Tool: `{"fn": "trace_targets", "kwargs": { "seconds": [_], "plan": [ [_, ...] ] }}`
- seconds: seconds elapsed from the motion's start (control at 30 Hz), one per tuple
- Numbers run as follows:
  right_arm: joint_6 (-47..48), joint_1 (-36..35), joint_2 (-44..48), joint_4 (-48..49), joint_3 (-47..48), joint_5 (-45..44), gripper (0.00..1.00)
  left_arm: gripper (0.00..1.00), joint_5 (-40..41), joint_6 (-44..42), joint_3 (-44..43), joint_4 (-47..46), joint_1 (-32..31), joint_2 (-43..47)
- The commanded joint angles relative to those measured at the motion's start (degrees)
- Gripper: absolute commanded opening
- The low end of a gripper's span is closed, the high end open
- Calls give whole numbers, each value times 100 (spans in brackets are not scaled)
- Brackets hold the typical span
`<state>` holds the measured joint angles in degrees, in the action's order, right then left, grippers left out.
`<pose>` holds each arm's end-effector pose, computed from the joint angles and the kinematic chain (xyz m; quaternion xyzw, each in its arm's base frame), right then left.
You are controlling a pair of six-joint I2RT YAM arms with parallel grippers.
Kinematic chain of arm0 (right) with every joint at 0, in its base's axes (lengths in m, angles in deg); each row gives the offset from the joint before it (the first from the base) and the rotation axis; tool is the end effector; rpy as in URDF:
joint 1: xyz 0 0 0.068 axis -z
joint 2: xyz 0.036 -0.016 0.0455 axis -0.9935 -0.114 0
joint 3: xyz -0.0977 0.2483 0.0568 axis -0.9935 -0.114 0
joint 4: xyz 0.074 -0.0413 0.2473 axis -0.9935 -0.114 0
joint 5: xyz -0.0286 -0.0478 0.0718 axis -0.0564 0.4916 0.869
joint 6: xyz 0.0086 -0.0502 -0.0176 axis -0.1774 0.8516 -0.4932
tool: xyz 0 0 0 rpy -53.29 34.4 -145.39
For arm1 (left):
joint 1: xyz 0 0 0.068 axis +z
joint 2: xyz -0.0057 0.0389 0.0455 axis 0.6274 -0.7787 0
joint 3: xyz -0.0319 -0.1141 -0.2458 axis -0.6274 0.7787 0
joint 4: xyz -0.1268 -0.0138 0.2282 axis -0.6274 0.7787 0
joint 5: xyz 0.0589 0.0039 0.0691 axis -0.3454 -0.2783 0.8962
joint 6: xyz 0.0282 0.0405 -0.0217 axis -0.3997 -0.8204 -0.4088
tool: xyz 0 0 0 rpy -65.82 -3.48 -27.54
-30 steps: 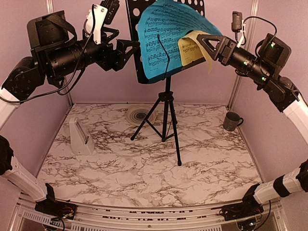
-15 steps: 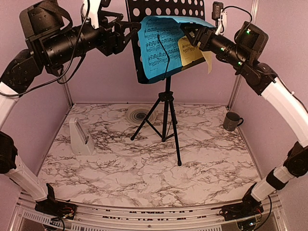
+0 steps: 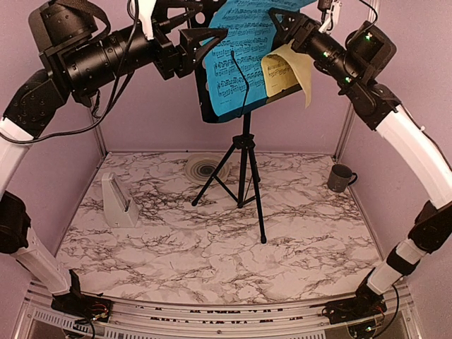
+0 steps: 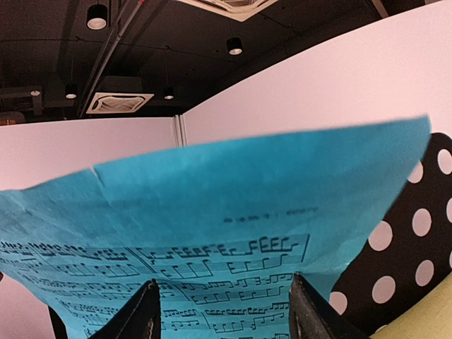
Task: Pack up the instrument practice props
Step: Hold the sheet music at the music stand.
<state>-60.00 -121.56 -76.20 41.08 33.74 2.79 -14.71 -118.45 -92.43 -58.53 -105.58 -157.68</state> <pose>0.2436 0.1970 0.5783 -0.1645 0.4879 0.3996 0.7584 0.1156 -0.2561 0.6073 0.4112 0.4060 -0.1800 0.7961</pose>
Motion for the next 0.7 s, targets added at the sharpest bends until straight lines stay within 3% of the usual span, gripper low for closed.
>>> {"fn": "trace_targets", "kwargs": {
  "seconds": [0.0,0.37,0.67],
  "plan": [
    [-176,-30,-191,227,347,161,58,71,-164,-700,-172,-439,-25,-265],
    [-230,-30,-58,415,81,379,57,66,342,-1227,-710,-738,-25,-856],
    [-163,-32,7,404,-28,457,57,62,634,-896,-137,-1322,-43,-487]
  ]
}}
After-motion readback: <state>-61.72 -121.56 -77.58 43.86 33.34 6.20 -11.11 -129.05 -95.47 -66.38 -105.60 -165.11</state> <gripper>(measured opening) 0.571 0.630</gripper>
